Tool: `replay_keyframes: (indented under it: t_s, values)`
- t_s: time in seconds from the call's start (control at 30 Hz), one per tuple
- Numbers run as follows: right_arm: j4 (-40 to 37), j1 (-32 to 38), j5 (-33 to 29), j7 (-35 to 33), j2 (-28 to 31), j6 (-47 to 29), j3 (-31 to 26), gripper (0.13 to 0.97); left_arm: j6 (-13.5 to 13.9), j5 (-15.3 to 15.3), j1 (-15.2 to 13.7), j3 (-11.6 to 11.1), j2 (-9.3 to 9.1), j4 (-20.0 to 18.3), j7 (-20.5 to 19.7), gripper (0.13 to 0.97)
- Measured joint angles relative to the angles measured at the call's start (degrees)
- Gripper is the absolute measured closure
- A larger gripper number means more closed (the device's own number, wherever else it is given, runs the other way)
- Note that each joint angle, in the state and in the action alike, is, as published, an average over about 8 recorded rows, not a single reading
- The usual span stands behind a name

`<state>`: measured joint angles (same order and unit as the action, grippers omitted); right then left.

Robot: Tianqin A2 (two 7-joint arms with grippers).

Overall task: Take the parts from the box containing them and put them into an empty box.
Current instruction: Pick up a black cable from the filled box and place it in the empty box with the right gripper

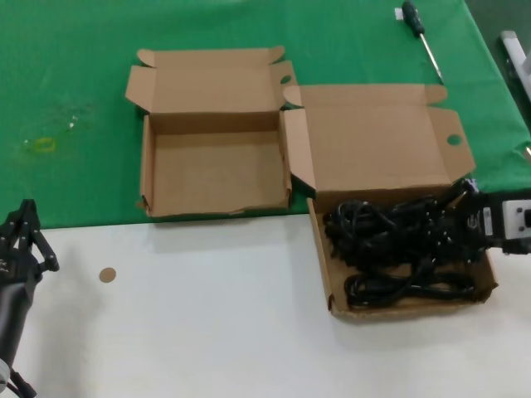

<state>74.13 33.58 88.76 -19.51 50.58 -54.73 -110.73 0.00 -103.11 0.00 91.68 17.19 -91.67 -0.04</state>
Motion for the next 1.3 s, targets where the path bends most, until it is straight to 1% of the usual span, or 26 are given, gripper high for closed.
replay_keyframes:
  t_s: [0.2,0.4,0.6,0.93,1.3]
  values:
    - [1.7,0.9,0.2,2.3,1.4,-1.6,0.5,0.915,0.0,0.0,0.0,0.0,0.0,0.0,0.0,0.945]
    - [2.5,3.3,0.2,4.7,1.5,-3.0,0.8,0.929,0.0,0.0,0.0,0.0,0.0,0.0,0.0,0.945]
    - [2.0,7.0,-0.7,6.7,0.0,-3.1,0.6,0.938,0.0,0.0,0.0,0.0,0.0,0.0,0.0,0.945]
    - [0.8,14.6,-4.0,10.8,-5.8,-2.4,-1.7,0.939,0.0,0.0,0.0,0.0,0.0,0.0,0.0,0.945]
    - [-0.8,19.6,-10.6,16.5,-15.8,1.3,-6.4,0.939,0.0,0.0,0.0,0.0,0.0,0.0,0.0,0.945]
